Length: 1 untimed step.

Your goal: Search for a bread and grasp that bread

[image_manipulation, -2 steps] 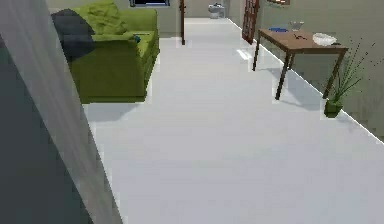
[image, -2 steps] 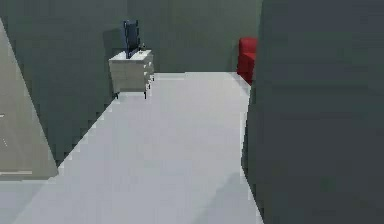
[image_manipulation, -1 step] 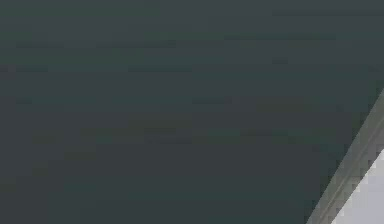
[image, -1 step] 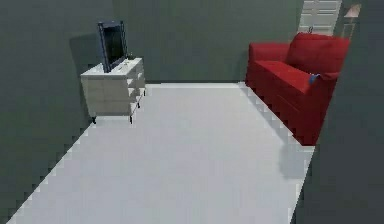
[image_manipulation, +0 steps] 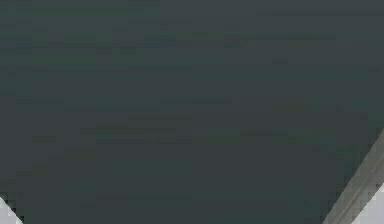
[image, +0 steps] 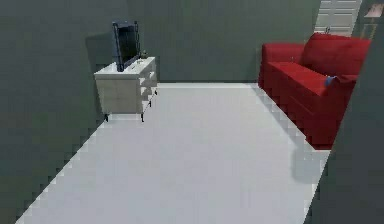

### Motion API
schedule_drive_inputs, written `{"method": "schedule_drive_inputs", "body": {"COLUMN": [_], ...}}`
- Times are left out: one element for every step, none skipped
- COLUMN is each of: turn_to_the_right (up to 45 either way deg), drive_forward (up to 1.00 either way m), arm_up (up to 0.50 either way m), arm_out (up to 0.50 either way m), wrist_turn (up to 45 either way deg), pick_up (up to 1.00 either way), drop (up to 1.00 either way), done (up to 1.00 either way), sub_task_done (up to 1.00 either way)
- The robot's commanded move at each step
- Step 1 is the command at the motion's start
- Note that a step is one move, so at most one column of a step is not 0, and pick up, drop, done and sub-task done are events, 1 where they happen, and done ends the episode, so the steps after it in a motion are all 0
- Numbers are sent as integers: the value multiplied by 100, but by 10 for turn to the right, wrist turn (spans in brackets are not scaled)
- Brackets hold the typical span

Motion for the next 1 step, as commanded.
{"method": "schedule_drive_inputs", "body": {"turn_to_the_right": [0], "drive_forward": [100], "arm_up": [0], "arm_out": [0], "wrist_turn": [0], "pick_up": [0], "drop": [0], "done": [0], "sub_task_done": [0]}}
